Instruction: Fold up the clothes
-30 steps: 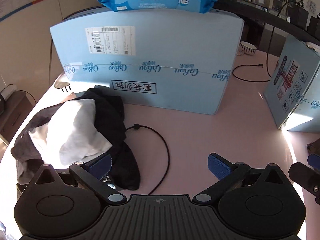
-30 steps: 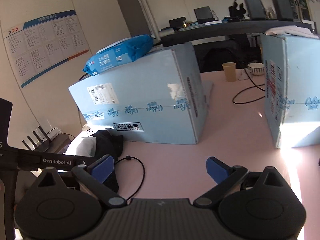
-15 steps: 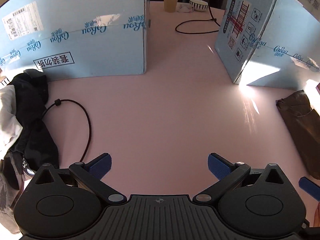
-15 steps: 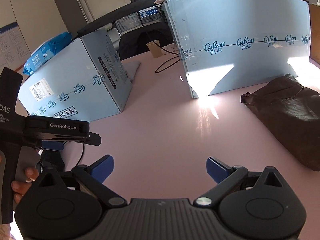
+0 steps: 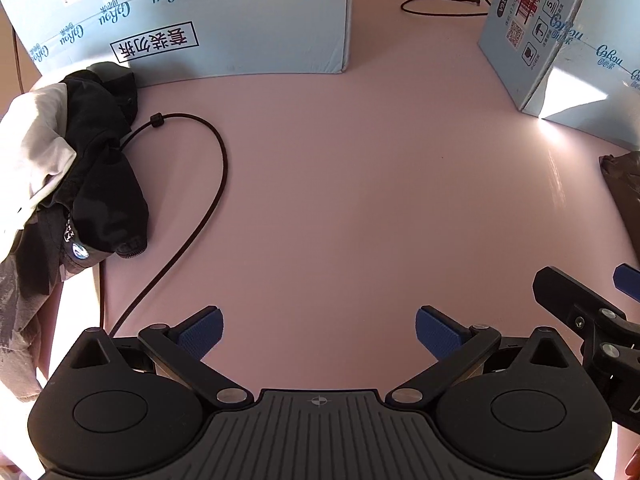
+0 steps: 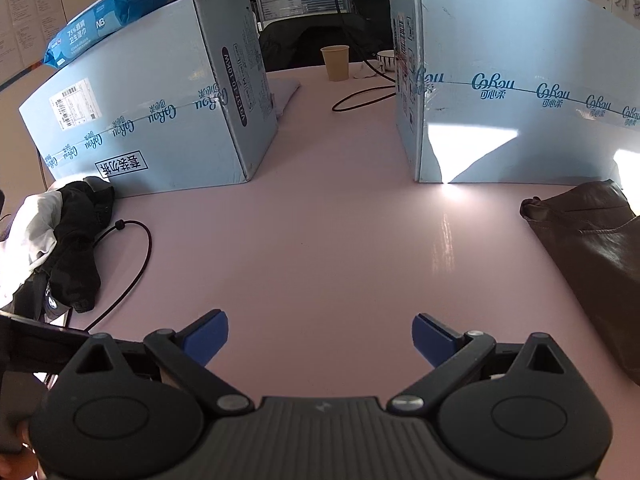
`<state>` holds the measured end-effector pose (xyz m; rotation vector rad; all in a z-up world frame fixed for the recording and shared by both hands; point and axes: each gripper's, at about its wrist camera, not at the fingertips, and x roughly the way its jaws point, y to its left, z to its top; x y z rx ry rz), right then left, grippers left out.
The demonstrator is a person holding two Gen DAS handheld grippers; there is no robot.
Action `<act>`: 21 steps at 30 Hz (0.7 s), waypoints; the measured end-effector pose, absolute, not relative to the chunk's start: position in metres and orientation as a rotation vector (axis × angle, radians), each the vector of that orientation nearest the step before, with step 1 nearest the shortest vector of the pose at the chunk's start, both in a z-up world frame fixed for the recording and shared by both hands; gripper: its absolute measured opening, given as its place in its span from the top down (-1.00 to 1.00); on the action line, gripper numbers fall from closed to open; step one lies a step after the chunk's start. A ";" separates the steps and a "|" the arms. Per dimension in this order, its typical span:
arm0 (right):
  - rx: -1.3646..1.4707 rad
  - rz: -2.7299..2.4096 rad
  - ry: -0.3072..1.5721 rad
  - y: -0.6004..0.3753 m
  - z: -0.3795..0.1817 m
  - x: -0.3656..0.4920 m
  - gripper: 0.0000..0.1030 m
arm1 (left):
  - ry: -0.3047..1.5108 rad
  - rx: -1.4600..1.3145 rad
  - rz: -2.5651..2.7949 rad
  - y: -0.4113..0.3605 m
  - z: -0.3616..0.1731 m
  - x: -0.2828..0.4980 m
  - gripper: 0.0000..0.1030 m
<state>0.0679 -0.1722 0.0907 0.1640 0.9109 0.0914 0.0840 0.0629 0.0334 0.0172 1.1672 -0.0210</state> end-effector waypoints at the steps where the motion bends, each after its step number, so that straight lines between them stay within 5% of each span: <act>1: 0.204 0.085 0.933 -0.177 0.087 0.070 -0.94 | 1.168 0.016 -0.020 0.063 0.033 0.084 -1.00; 21: 0.230 0.101 0.953 -0.179 0.087 0.069 -0.94 | 1.168 -0.002 -0.011 0.065 0.038 0.084 -1.00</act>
